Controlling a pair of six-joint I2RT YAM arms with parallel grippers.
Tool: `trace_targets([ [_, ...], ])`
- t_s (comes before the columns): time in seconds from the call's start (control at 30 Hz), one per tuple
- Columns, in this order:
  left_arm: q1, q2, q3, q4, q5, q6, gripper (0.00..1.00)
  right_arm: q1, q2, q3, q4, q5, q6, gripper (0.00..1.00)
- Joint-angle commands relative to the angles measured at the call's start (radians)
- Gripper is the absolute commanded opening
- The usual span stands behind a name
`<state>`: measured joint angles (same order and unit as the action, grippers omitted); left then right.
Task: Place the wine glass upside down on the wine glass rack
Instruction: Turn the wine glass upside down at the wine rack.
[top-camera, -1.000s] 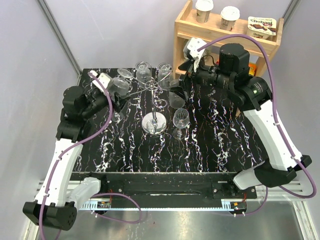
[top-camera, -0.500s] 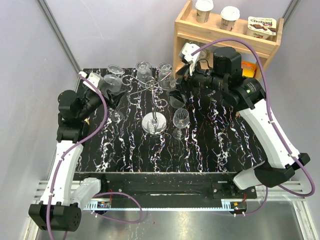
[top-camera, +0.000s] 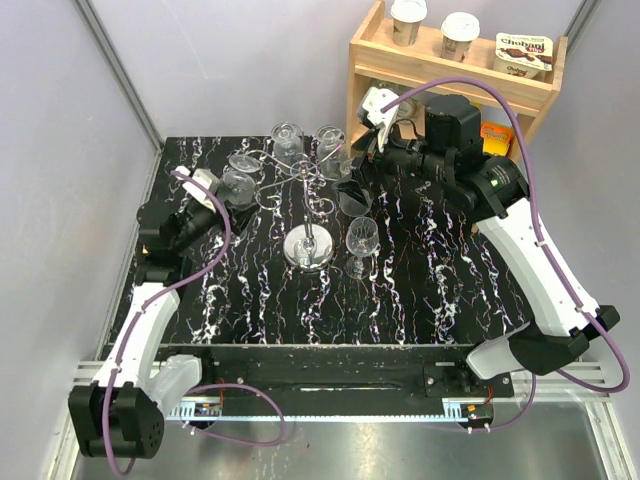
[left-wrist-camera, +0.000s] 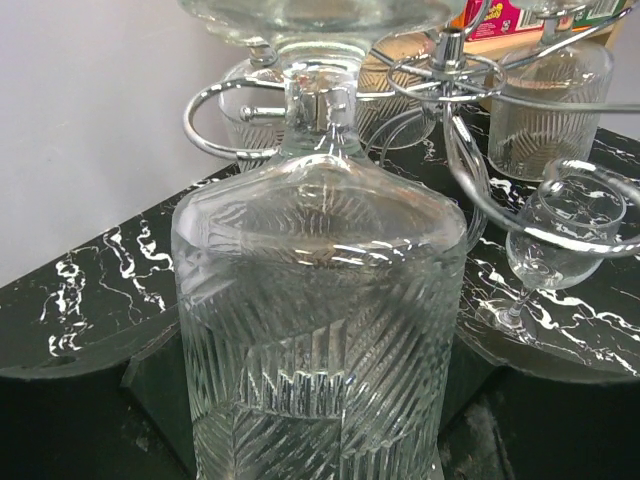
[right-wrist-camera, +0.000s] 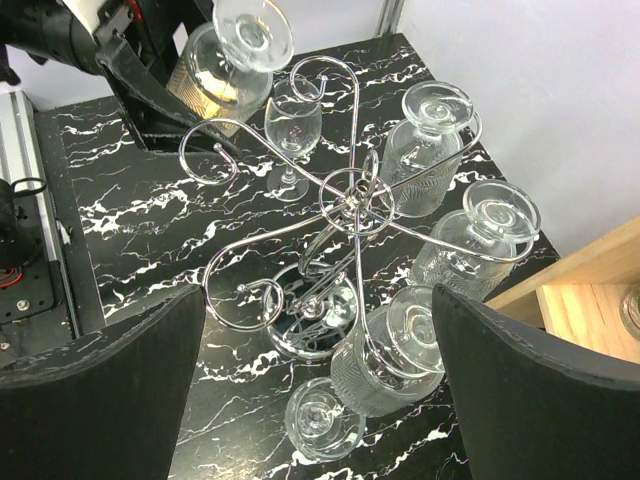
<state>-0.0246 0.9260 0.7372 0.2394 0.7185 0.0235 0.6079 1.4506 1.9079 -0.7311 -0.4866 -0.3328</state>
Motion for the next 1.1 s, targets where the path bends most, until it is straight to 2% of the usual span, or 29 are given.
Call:
trace_targets([
  [0.0, 0.003, 0.016, -0.035, 0.317, 0.068, -0.02, 0.0, 0.006, -0.012, 0.002, 0.044, 0.008, -0.008, 1.0],
  [0.13, 0.003, 0.062, -0.045, 0.392, 0.094, -0.02, 0.0, 0.006, -0.007, 0.002, 0.044, 0.009, -0.008, 0.99],
  [0.5, 0.003, 0.177, -0.12, 0.705, 0.162, -0.157, 0.0, 0.004, 0.01, 0.003, 0.041, 0.016, -0.025, 0.99],
  [0.93, 0.002, 0.27, -0.127, 0.81, 0.154, -0.171, 0.0, 0.004, 0.03, -0.001, 0.038, 0.011, -0.04, 0.99],
  [1.07, 0.002, 0.318, -0.154, 0.929, 0.157, -0.203, 0.0, 0.004, 0.031, 0.003, 0.036, 0.006, -0.04, 0.99],
])
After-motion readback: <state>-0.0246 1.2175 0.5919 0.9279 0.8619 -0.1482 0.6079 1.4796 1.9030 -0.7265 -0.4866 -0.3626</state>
